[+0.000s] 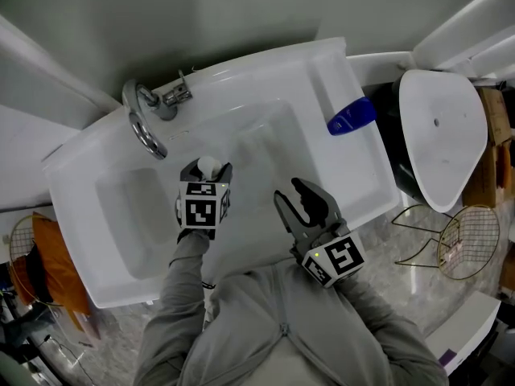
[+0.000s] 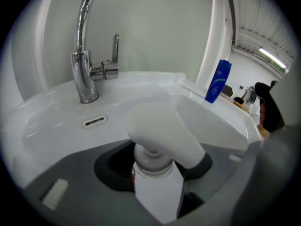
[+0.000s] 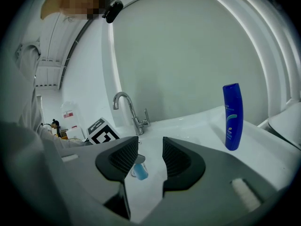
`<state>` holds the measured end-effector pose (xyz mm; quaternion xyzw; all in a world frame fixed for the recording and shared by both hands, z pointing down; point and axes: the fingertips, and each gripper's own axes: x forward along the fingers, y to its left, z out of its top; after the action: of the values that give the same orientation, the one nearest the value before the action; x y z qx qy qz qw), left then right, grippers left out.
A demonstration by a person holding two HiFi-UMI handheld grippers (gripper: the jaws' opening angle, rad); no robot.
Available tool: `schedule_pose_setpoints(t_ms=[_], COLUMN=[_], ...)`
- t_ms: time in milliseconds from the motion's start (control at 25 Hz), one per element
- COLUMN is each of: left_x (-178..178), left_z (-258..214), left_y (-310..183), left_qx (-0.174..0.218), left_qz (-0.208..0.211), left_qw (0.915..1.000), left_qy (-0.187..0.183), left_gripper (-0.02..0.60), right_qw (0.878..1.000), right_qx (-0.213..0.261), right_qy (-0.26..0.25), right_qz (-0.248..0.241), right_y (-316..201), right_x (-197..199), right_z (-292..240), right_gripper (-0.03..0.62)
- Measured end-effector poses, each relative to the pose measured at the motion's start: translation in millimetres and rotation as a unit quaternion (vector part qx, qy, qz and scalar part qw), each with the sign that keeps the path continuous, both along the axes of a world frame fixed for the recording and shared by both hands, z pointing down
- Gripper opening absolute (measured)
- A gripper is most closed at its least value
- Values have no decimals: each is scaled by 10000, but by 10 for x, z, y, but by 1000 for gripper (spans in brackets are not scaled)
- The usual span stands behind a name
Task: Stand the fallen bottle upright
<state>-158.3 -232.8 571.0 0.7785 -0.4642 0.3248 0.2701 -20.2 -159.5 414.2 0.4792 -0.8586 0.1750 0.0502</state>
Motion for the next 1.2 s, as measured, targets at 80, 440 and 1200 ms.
schedule_pose_setpoints(t_ms=[80,440,1200], left_x=[120,1015,2691], left_z=[-122,-830,-1552], left_y=[-27,26,411], left_qx=[146,639,1309], left_qz=[149,1356,3360], left_qw=[9998,9884,9292], left_qy=[22,258,812], left_gripper=[287,287,287], right_qw=[10000,9964,9683], right_qx=[33,161,292], right_qy=[-13,-35,-19], right_qz=[84,833,2482], right_y=[17,170,704], right_x=[56,553,1643], right_z=[-16,-79,-131], right_gripper=[160,160,160])
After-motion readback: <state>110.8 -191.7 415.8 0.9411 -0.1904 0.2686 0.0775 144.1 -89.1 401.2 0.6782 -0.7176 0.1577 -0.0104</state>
